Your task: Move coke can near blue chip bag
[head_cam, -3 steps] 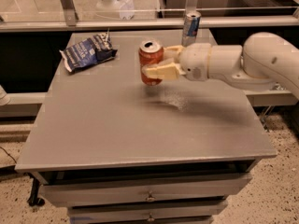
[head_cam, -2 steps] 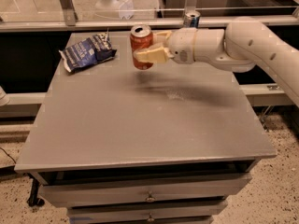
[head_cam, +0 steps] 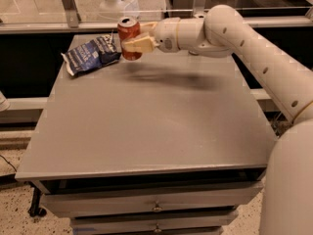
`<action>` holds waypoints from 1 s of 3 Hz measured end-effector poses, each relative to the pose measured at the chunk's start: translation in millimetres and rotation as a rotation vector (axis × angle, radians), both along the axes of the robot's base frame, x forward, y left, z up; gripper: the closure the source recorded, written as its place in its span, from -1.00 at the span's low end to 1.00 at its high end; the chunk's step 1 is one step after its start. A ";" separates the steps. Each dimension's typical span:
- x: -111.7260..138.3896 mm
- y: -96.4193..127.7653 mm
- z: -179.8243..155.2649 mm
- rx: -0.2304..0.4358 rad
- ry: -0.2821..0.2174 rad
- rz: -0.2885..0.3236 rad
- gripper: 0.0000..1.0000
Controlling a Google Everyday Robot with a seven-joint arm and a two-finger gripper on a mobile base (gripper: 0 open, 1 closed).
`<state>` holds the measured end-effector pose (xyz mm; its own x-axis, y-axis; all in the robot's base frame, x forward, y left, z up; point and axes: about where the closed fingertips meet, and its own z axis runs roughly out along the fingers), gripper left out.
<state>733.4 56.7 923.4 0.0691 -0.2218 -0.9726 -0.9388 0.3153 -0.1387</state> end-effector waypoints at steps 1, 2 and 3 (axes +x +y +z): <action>13.5 19.5 -14.0 -0.006 0.029 0.014 1.00; 20.6 29.5 -26.7 -0.010 0.051 0.017 1.00; 23.3 31.4 -33.6 -0.019 0.061 0.004 0.66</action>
Offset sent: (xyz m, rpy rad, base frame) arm 0.0303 0.0339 -0.0407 -0.0175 0.0760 0.0100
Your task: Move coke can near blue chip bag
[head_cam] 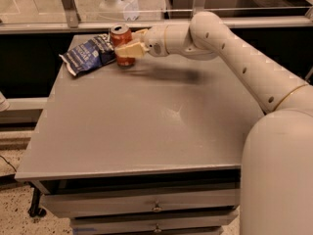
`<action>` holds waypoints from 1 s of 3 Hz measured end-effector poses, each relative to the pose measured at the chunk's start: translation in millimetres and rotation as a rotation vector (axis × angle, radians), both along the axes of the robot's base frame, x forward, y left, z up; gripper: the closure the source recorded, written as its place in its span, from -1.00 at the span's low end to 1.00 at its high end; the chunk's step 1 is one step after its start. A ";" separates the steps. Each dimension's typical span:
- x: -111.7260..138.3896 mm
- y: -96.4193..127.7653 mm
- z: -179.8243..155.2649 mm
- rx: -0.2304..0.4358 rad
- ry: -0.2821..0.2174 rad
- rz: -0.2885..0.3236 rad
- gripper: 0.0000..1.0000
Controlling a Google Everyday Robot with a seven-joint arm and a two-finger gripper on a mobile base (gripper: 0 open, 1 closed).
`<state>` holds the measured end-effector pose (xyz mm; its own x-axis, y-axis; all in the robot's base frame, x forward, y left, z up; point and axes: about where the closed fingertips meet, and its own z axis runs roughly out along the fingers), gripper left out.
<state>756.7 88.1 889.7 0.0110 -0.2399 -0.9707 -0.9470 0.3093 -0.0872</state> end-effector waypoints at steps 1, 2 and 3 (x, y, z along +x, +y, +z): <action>-1.3 -1.8 -4.6 -0.008 0.003 -0.011 0.17; -3.8 -3.0 -8.5 -0.009 0.009 -0.015 -0.27; -6.1 -3.0 -11.4 -0.006 0.014 -0.016 -0.74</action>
Offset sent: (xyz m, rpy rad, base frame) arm -0.0055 -0.0120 -0.0117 -0.0127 0.0127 -0.0316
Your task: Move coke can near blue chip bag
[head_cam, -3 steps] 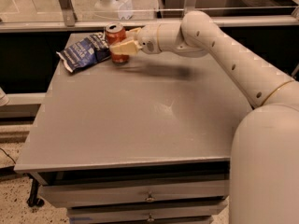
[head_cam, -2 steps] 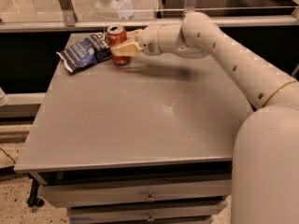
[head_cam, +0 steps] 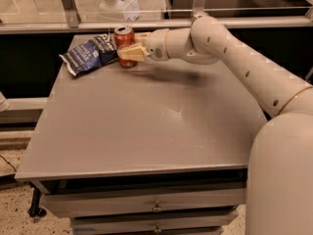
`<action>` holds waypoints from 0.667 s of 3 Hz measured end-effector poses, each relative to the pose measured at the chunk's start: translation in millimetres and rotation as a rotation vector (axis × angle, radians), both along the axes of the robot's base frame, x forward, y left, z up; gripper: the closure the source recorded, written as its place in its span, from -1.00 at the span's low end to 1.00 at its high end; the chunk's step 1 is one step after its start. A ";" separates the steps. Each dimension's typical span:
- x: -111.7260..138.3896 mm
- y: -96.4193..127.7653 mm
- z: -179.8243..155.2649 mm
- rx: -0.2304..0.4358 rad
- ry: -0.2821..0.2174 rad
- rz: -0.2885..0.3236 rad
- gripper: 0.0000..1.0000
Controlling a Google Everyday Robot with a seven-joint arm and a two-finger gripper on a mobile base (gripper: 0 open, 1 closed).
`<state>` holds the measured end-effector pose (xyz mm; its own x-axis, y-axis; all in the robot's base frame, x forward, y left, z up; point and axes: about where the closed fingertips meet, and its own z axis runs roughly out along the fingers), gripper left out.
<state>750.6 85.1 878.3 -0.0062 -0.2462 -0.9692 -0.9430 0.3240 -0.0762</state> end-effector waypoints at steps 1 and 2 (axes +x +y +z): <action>-6.9 -5.4 -1.0 0.010 0.004 -0.008 -1.00; -20.5 -22.9 2.2 0.024 0.000 -0.036 -1.00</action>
Offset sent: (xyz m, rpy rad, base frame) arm -0.0417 -0.0596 0.0089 0.0466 -0.0107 -0.0943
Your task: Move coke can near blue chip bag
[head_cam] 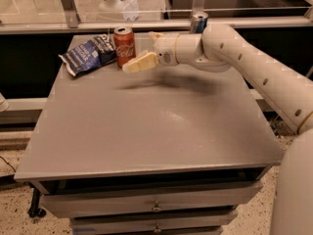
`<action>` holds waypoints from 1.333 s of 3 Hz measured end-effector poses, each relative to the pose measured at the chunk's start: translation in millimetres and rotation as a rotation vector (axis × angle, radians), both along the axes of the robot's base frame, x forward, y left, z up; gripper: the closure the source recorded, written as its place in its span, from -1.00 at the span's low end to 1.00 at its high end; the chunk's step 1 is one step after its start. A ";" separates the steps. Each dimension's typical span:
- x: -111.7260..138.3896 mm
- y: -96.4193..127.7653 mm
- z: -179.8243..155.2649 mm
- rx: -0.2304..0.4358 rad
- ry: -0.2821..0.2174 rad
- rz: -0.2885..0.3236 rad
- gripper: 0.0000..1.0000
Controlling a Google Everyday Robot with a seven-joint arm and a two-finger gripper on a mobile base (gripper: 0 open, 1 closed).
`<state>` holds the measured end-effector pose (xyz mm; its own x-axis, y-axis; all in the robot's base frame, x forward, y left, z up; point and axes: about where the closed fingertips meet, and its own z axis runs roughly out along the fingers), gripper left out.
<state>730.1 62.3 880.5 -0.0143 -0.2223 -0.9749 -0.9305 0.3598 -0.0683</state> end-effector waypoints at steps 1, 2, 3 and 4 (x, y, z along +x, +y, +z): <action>-21.2 -31.3 2.2 0.035 -0.013 -0.044 -1.00; -53.3 -77.3 -5.5 0.072 -0.028 -0.092 -1.00; -84.6 -129.8 -12.6 0.115 -0.041 -0.155 -1.00; -90.3 -155.7 -11.6 0.116 -0.049 -0.194 -1.00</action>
Offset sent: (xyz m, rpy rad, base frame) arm -0.0974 -0.1582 -0.0199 0.1159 -0.0482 -0.1761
